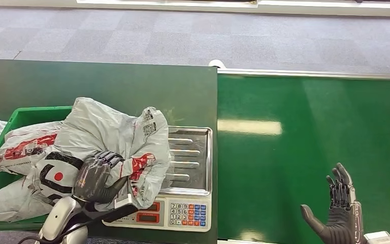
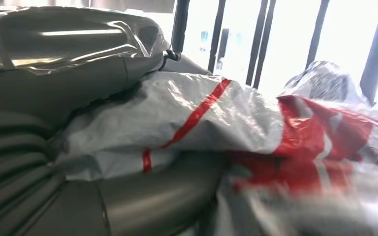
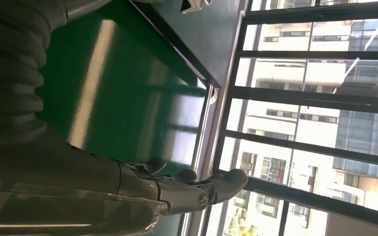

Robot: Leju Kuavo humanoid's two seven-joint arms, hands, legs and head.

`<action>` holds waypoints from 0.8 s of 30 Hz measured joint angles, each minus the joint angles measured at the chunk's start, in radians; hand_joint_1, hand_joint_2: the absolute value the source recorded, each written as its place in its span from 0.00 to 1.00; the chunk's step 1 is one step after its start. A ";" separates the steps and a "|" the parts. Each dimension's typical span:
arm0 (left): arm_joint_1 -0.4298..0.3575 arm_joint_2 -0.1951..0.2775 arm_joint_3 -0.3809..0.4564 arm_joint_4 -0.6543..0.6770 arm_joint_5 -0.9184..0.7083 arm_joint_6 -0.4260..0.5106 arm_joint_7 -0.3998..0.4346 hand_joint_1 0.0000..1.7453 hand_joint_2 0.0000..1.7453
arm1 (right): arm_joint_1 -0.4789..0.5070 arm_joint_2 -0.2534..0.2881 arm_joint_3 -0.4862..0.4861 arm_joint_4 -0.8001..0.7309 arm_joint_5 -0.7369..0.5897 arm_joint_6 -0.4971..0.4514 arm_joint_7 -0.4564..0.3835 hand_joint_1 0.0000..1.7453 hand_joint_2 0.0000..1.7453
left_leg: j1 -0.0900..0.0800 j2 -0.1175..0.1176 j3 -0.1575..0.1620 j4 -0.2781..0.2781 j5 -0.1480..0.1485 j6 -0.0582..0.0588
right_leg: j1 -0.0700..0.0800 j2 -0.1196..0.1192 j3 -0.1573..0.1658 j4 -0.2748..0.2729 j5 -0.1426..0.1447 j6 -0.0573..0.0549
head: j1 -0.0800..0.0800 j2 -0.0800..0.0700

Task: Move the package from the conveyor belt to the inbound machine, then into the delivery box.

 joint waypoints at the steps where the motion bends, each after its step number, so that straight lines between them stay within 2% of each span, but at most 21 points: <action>1: 0.003 -0.001 0.002 -0.009 0.023 0.025 -0.025 1.00 1.00 | 0.000 0.000 0.000 0.000 -0.003 -0.004 0.000 0.00 1.00 | 0.000 0.000 -0.001 0.000 0.000 0.000 | 0.000 0.000 0.000 0.000 0.000 0.000 | 0.000 0.000; 7: 0.012 -0.008 0.022 -0.054 0.097 0.144 -0.112 1.00 1.00 | 0.000 -0.001 0.001 0.000 -0.012 -0.016 0.000 0.00 1.00 | 0.000 0.000 -0.002 0.000 0.000 0.000 | 0.000 0.000 -0.002 0.000 0.000 0.000 | 0.000 0.000; 10: 0.022 -0.027 0.051 -0.099 0.149 0.230 -0.214 1.00 1.00 | 0.000 -0.003 0.004 0.000 -0.018 -0.027 0.000 0.00 1.00 | 0.000 0.000 -0.003 0.000 0.000 0.000 | 0.000 0.000 -0.003 0.000 0.000 0.000 | 0.000 0.000; 12: 0.026 -0.058 0.099 -0.174 0.183 0.255 -0.279 1.00 1.00 | 0.000 -0.005 0.008 0.001 -0.022 -0.035 0.000 0.00 1.00 | 0.000 0.000 -0.003 0.000 0.000 0.000 | 0.000 0.000 -0.003 0.000 0.000 0.000 | 0.000 0.000; 16: 0.026 -0.110 0.202 -0.340 0.198 0.263 -0.302 1.00 1.00 | 0.000 -0.010 0.021 0.004 -0.031 -0.056 0.000 0.00 1.00 | 0.000 0.000 -0.004 0.000 0.000 0.000 | 0.000 0.000 -0.003 0.000 0.000 0.000 | 0.000 0.000; 21: -0.017 -0.166 0.371 -0.575 0.061 0.264 -0.305 1.00 1.00 | 0.007 -0.023 0.037 0.005 -0.052 -0.093 -0.002 0.00 1.00 | 0.000 0.000 -0.004 0.000 0.000 0.000 | 0.000 0.000 -0.004 0.000 0.000 0.000 | 0.000 0.000; 24: -0.057 -0.182 0.449 -0.652 -0.020 0.264 -0.306 1.00 1.00 | 0.019 -0.029 0.039 0.005 -0.058 -0.098 -0.004 0.00 1.00 | 0.000 0.000 -0.004 0.000 0.000 0.000 | 0.000 -0.001 -0.004 0.000 0.000 0.000 | 0.000 0.000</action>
